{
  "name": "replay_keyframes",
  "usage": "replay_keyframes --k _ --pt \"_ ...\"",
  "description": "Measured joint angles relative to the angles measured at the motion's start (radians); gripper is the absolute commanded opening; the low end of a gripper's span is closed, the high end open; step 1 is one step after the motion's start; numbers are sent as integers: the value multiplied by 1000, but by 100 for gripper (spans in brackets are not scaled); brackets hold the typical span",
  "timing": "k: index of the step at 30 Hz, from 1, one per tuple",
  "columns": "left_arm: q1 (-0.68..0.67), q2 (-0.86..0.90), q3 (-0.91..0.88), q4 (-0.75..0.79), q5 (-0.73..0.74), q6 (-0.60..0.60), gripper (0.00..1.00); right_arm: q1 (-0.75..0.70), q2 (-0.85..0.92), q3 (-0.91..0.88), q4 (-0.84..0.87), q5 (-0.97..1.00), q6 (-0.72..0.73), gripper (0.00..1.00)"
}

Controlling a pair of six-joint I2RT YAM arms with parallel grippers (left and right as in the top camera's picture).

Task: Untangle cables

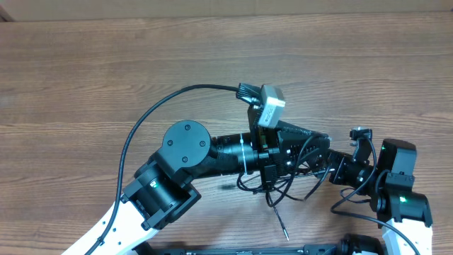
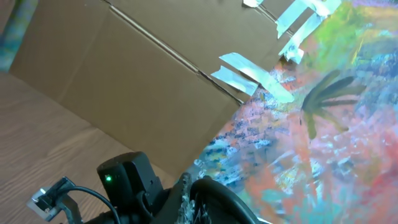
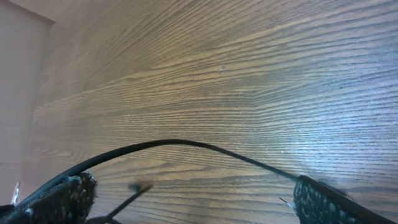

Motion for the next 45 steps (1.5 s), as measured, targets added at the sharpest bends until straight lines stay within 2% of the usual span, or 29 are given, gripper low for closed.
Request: replay_keyframes --k 4,10,18,22,29,36,39,45 --pt "0 0 0 -62 -70 24 4 0 0 0 -35 6 3 100" --pt "0 0 0 -200 -320 26 4 0 -11 3 -12 -116 6 100" --pt "0 0 0 -202 -536 -10 4 0 -146 78 18 -319 -46 100" --pt "0 0 -1 -129 -563 -114 4 0 -216 79 18 -336 -75 100" --pt "-28 0 -1 -68 -547 -309 4 0 -223 79 16 -342 -136 100" --pt "-68 34 -1 71 -548 -364 4 77 -223 79 11 -321 -194 100" --pt "-95 69 -1 137 -547 -379 4 132 -224 79 -2 -227 -188 100" --pt "-115 82 -1 151 -539 -387 4 162 -224 79 58 106 -21 100"
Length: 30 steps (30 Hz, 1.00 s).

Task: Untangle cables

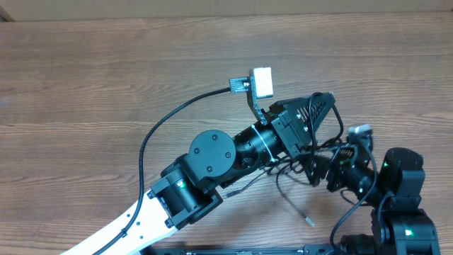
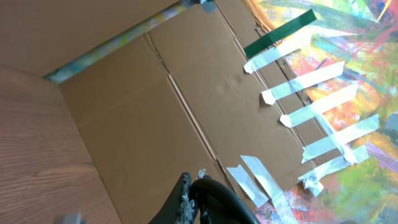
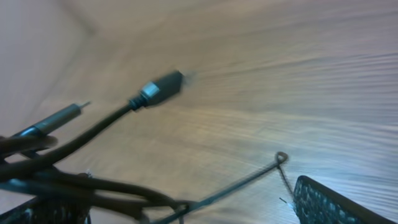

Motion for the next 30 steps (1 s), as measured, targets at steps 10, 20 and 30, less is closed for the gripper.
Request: replay_keyframes --k 10,20,30 --pt "-5 1 0 121 109 -37 4 2 137 1 129 525 239 100" --pt "34 -66 -2 152 148 -19 4 3 425 2 136 600 280 100" --pt "196 -374 -2 34 20 169 4 3 457 2 134 601 280 100"
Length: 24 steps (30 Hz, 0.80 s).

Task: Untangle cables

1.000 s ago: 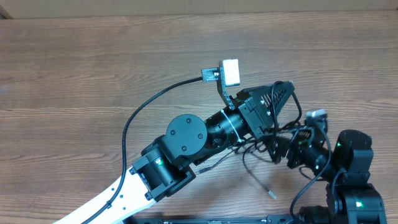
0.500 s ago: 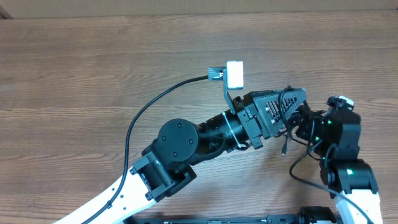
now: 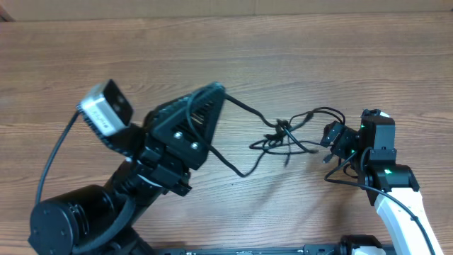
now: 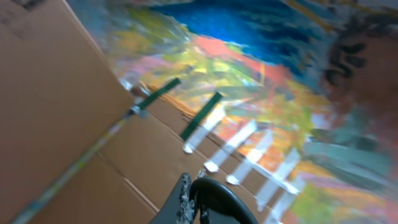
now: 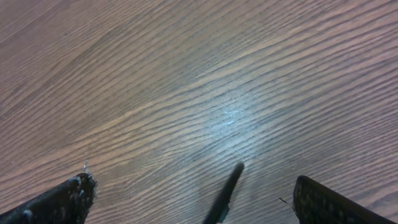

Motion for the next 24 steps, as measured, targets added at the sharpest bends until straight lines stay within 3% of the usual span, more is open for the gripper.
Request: replay_keyframes --k 6,12,15,24 --pt "17 -19 0 -125 -172 100 4 0 0 1 -65 7 0 100" --pt "17 -15 2 -451 -524 167 4 0 -2 2 -167 -17 0 100" --pt "17 8 4 -589 -608 175 4 0 -27 44 -241 -65 -3 100" --pt "18 117 2 -782 -703 185 4 0 -122 602 -610 -114 -109 100"
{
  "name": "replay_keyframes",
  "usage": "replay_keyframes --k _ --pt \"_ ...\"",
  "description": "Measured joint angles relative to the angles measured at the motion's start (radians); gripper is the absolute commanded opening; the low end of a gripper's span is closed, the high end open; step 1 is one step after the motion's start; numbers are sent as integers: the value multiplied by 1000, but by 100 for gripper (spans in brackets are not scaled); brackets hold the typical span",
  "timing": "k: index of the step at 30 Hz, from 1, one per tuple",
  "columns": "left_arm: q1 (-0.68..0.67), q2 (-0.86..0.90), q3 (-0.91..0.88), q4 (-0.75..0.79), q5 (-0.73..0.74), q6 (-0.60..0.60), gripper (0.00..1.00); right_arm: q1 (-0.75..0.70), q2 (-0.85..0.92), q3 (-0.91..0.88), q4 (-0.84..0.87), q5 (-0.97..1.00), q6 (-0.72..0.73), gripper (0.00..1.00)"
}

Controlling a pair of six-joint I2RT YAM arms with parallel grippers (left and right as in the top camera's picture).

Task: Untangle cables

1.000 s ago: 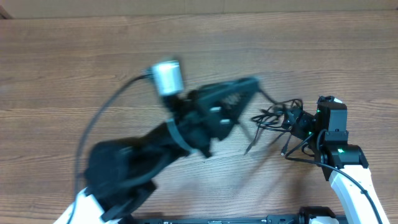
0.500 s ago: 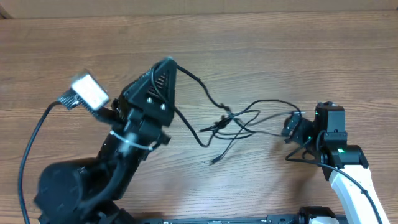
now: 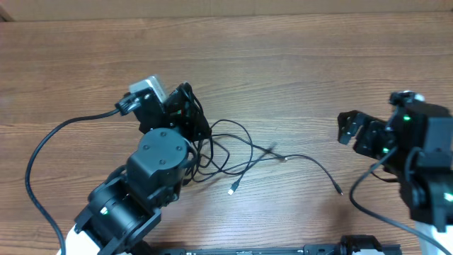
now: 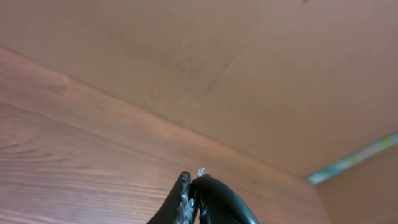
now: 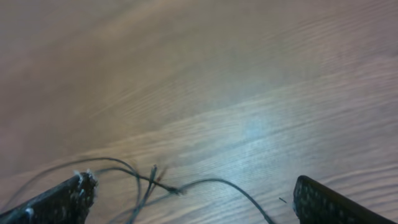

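Thin black cables (image 3: 244,152) lie loosely spread over the wooden table, from loops beside the left arm to loose ends at mid table (image 3: 232,190) and further right (image 3: 340,190). My left gripper (image 3: 192,106) sits over the left loops. Its fingers (image 4: 186,193) are pressed together, and a black cable leads off from them. My right gripper (image 3: 352,131) is open wide at the right, apart from the cables. Its wrist view shows a cable strand (image 5: 186,188) on the table ahead, between its fingers (image 5: 59,202).
The wooden table (image 3: 297,64) stretches on all sides. A cardboard wall (image 4: 205,56) stands along the far edge. The left arm's own thick black lead (image 3: 42,159) curves over the table at the left.
My left gripper was raised at the left with a cable strung to a knot beside the right gripper. It now sits lower near the middle left, the cables lie spread, and the right gripper is further right.
Both grippers were close together over a tight bundle near the front right. Then the left one was higher with strands hanging from it. Then it was far left with a cable stretched to the knot. Now the strands lie loose and spread across the table.
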Motion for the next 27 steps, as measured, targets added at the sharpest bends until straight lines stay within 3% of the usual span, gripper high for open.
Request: replay_keyframes --k 1,2,3,4,5,6,8,16,20,27 --pt "0 8 0 -9 -3 -1 4 0 -4 53 -28 -2 -5 100" --pt "0 23 0 -32 -10 -5 15 0 -5 109 -60 -8 -8 100" --pt "0 40 0 -50 -13 -5 45 0 -6 172 -82 -26 -13 100" --pt "0 55 0 -68 -13 -17 60 0 -7 191 -85 -35 -15 100" --pt "0 73 1 -85 -10 -19 84 0 -11 217 -88 -72 -18 100" --pt "0 94 1 -105 -2 -21 93 0 -12 227 -87 -93 -19 100" --pt "0 132 2 -152 14 -19 100 0 -11 229 -89 -145 -19 100" --pt "6 251 1 -423 42 -24 100 0 -3 229 -111 -211 -19 100" --pt "90 251 1 -615 51 -119 100 0 -3 229 -157 -193 -19 100" --pt "188 254 1 -742 125 -190 100 0 4 229 -172 -175 -19 100"
